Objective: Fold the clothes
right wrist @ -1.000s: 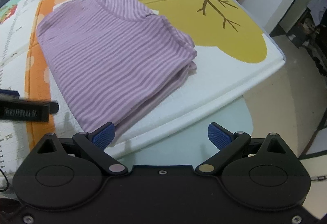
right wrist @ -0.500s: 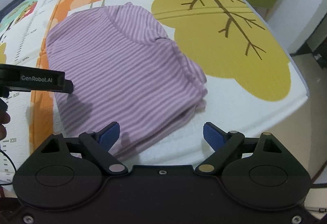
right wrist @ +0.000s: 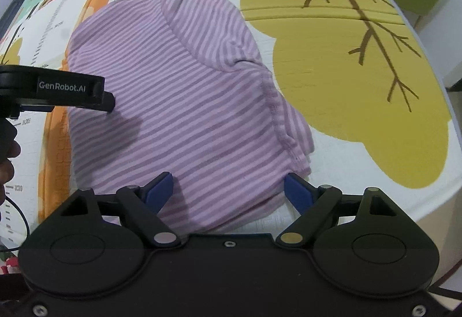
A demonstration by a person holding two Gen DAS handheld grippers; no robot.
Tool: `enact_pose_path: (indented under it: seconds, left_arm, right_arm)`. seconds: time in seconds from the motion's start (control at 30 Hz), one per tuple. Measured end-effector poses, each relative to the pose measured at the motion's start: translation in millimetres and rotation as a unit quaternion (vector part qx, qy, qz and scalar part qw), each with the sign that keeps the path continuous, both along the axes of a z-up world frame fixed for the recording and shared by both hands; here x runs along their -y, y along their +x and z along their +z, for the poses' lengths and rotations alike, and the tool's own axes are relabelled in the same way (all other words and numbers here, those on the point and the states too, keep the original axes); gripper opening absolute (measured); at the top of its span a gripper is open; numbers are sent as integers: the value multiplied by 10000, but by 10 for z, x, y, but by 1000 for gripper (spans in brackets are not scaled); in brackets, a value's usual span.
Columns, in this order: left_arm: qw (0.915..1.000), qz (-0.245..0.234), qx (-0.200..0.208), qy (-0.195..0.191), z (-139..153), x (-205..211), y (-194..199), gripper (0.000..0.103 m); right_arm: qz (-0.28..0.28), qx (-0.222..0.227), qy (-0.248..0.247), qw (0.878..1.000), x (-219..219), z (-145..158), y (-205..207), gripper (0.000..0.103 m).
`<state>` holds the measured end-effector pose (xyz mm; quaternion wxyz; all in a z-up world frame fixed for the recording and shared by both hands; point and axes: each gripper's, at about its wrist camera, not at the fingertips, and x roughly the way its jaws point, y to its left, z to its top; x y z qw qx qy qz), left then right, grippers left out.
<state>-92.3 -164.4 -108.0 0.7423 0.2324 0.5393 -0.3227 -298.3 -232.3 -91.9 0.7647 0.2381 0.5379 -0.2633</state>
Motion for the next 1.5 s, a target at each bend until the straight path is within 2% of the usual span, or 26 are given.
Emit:
enact_pose_path:
  seconds: [0.2, 0.33, 0.53, 0.87, 1.27, 1.4, 1.5]
  left_arm:
    - [10000, -57, -42, 13, -41, 85, 30, 96]
    - [9998, -69, -166, -131, -45, 115, 45, 86]
    - [9997, -65, -204, -144, -42, 146, 50, 80]
    - [9996, -122, -188, -189, -9, 165, 41, 69]
    - [9994, -188, -123, -277, 48, 141, 51, 49]
    - [9992, -171, -134, -322, 59, 132, 60, 45]
    - [9991, -207, -128, -357, 68, 123, 56, 42]
  right_arm:
    - [97, -18, 71, 9999, 80, -62, 72, 79]
    - [70, 17, 113, 9999, 123, -75, 83, 75]
    - [29, 59, 143, 9999, 161, -79, 81, 68]
    - [31, 148, 140, 9998, 157, -35, 72, 51]
    - [8, 225, 140, 9996, 140, -9, 45, 41]
    - [58, 259, 109, 9996, 122, 8, 54, 29]
    - [95, 275, 80, 9995, 108, 13, 62, 27]
